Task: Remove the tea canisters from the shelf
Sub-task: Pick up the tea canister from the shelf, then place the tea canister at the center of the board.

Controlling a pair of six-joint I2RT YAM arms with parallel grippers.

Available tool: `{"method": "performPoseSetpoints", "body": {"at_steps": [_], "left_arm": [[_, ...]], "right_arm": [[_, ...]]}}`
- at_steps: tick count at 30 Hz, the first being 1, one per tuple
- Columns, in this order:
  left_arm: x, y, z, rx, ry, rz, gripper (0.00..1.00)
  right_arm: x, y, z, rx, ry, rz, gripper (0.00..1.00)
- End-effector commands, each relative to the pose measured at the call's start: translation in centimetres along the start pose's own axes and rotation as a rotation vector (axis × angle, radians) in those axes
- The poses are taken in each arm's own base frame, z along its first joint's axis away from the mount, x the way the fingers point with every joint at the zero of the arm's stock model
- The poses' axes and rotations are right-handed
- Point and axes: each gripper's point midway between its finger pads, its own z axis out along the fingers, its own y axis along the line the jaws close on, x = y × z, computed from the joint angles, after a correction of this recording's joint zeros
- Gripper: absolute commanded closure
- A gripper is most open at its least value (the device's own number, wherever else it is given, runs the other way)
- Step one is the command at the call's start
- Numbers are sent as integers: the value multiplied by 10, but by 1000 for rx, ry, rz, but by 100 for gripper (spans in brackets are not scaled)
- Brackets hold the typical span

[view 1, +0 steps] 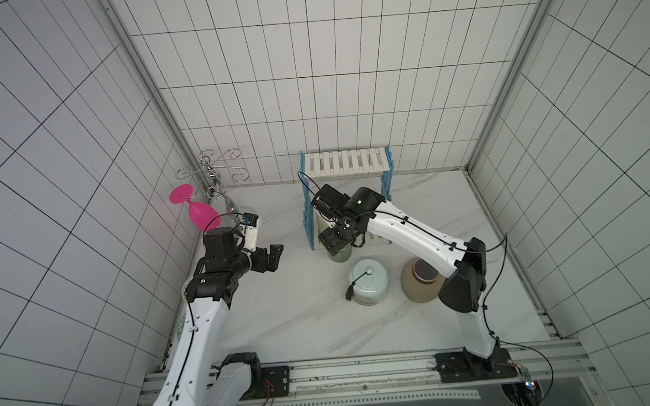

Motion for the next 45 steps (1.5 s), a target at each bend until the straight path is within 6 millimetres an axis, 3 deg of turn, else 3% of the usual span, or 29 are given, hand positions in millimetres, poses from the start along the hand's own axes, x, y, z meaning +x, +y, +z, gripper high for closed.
{"method": "performPoseSetpoints", "body": {"at_steps": [1,5,15,23,38,45], "left_arm": [[-10,22,-2,-119,-32,-28,1],[-11,34,-4,-180,-38,-37,1],[-18,73,-16,-395,-79,-104,1],[-18,80,-19,-439,-88,-116,1],[-18,79,-15,-423,-80,-118,1],[-18,79,-14,-418,-77,-119,1]], "right_arm": [[-19,17,-17,-33,-75,3,35],[-18,37,-13,-61,-74,-21,35],[-7,87,18,-151,-28,-85,35],[7,111,43,-187,15,-127,35],[43,99,77,-100,111,-173,35],[50,100,82,-109,123,-165,35]]}}
